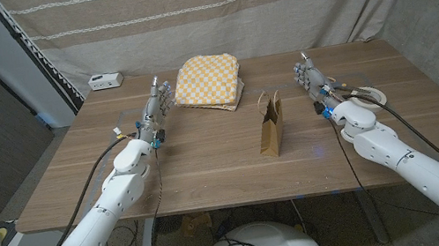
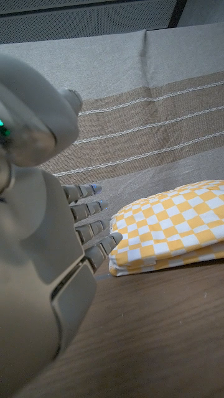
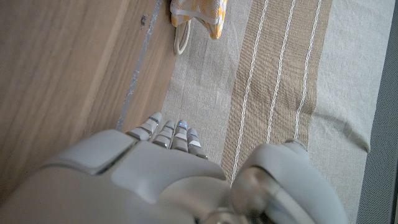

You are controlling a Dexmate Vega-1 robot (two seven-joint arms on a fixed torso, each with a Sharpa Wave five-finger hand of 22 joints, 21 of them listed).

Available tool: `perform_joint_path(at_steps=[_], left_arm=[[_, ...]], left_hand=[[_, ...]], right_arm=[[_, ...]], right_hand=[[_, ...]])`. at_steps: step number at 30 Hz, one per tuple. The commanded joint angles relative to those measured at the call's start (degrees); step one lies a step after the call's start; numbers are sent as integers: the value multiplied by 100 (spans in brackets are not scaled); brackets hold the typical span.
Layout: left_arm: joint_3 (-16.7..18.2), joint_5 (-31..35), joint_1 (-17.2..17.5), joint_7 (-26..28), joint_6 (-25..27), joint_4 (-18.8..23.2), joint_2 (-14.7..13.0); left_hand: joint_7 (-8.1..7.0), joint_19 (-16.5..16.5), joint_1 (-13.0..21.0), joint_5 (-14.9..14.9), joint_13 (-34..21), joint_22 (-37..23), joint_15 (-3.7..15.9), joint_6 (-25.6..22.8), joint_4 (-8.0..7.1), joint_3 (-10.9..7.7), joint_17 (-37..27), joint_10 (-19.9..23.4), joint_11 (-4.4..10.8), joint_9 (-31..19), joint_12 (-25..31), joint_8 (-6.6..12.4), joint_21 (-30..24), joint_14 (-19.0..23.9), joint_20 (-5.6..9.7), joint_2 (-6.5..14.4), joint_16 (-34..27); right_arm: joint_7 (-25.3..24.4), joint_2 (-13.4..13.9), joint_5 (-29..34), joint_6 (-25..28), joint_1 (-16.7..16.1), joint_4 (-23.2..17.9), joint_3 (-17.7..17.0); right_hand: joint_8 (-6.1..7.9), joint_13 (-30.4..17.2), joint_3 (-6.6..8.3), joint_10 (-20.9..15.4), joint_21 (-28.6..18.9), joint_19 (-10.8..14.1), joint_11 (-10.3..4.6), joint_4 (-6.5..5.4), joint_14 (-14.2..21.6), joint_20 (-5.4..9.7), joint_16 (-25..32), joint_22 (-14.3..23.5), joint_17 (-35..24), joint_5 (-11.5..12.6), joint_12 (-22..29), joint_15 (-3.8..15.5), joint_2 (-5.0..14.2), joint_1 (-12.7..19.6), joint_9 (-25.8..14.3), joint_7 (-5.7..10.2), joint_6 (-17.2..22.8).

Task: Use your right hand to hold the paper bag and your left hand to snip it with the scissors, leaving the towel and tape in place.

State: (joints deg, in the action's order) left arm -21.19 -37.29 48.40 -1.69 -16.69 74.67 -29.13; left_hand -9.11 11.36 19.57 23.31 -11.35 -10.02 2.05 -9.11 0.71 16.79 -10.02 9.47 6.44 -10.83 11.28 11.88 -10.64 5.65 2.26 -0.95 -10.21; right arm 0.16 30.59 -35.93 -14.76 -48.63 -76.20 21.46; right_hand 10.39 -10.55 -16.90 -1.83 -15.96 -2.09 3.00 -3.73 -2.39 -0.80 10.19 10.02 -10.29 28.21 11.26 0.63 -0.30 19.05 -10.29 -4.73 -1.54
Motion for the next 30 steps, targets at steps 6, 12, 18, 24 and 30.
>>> perform_joint_path(at_steps=[6,12,18,24,30], left_arm=[[-14,31,8,94,-17,87,45],[8,-37,30,61,-25,76,65],[20,-37,61,76,-84,43,85],[30,-47,115,66,-98,62,61],[25,-61,139,69,-135,26,102]], left_hand=[[2,47,72,36,-5,-18,642,-81,-6,26,-11,49,-8,-28,41,31,-43,33,310,9,-34],[3,44,84,37,0,-18,638,-92,-3,21,-10,63,-9,-28,46,31,-44,32,314,19,-35],[9,41,93,39,4,-18,633,-104,-2,17,-10,55,-14,-28,43,31,-44,25,319,28,-33],[6,40,100,40,7,-17,642,-115,-1,14,-10,61,-16,-28,46,32,-44,18,334,35,-31],[11,36,106,41,10,-17,641,-138,0,12,-10,63,-23,-28,47,37,-44,9,350,40,-29]], right_arm=[[-155,130,89,150,-53,-151,-13],[-157,180,138,155,-55,-202,-6],[-220,257,174,210,-120,-342,-21],[-351,290,310,154,-184,-369,-15],[-450,356,418,169,-244,-461,-14]], right_hand=[[59,-29,-20,-36,18,-31,34,18,-35,103,41,17,-9,36,71,8,24,54,-23,-8,56],[68,-29,-12,-48,88,-121,2,30,-74,179,28,18,-9,50,82,13,45,79,-23,1,69],[69,-30,-10,-42,111,-143,11,37,-96,169,22,19,-9,56,82,31,50,91,-23,-3,68],[75,-32,0,-32,133,-154,-18,55,-103,148,24,21,-9,68,84,42,58,126,-24,15,73],[103,-34,14,-79,145,-113,-52,93,-64,170,43,23,-9,89,108,74,63,195,-24,51,131]])
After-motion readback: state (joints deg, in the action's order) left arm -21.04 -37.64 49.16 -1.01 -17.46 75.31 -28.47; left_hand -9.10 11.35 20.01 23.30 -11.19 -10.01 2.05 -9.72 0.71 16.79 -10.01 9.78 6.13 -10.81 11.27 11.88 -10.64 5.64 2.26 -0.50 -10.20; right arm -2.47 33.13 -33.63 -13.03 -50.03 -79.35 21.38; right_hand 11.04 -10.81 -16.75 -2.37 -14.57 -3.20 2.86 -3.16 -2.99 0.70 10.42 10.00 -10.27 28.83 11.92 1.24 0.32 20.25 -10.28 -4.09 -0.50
